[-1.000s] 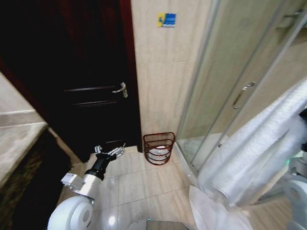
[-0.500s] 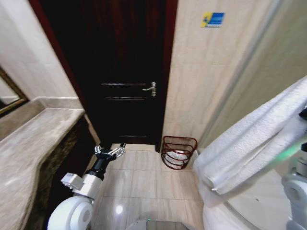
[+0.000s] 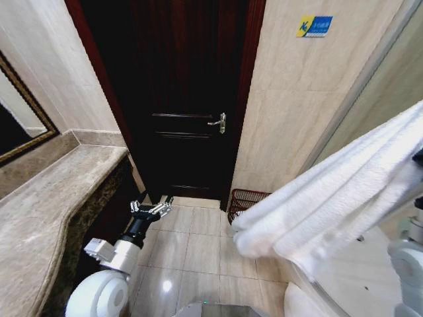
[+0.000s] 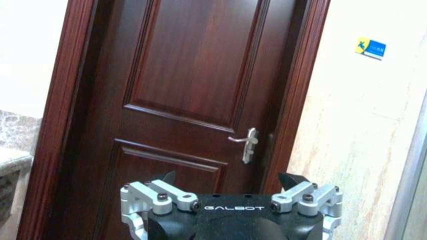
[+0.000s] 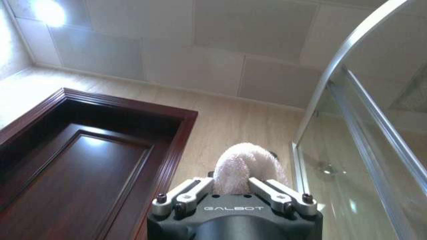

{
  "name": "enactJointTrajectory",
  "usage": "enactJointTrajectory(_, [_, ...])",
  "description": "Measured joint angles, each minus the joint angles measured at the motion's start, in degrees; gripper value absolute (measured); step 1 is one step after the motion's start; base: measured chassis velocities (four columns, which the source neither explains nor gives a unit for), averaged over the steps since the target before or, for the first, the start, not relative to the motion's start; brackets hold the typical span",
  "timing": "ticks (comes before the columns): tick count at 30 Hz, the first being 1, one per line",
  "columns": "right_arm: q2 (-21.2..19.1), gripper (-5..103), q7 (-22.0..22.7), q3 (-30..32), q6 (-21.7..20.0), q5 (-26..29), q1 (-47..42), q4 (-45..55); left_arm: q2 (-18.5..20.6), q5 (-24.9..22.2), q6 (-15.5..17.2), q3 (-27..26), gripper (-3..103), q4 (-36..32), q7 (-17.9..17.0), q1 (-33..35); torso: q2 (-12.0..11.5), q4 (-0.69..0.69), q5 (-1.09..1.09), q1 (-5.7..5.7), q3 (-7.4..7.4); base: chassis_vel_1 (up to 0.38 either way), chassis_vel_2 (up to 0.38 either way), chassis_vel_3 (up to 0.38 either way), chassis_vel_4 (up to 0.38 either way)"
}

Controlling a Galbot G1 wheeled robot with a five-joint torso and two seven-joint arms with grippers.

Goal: Discard the used towel into the hamper.

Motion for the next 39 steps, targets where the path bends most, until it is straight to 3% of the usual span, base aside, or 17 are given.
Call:
enactJointTrajectory(13, [0.0,7,0.0,0.0,0.0,0.0,0.0,0.0,0.0,0.0,0.0,0.0,100,0.0,0.0,0.0,0.0,0.00,0.02,-0.01,-0.01,-0.035,0.041,0.040,-0.038])
enactJointTrajectory(39, [0.0,7,0.0,0.0,0.0,0.0,0.0,0.0,0.0,0.0,0.0,0.0,100,0.0,0.0,0.0,0.0,0.00,0.02,-0.02,-0.01,-0.161,0.155,0.152,-0.142])
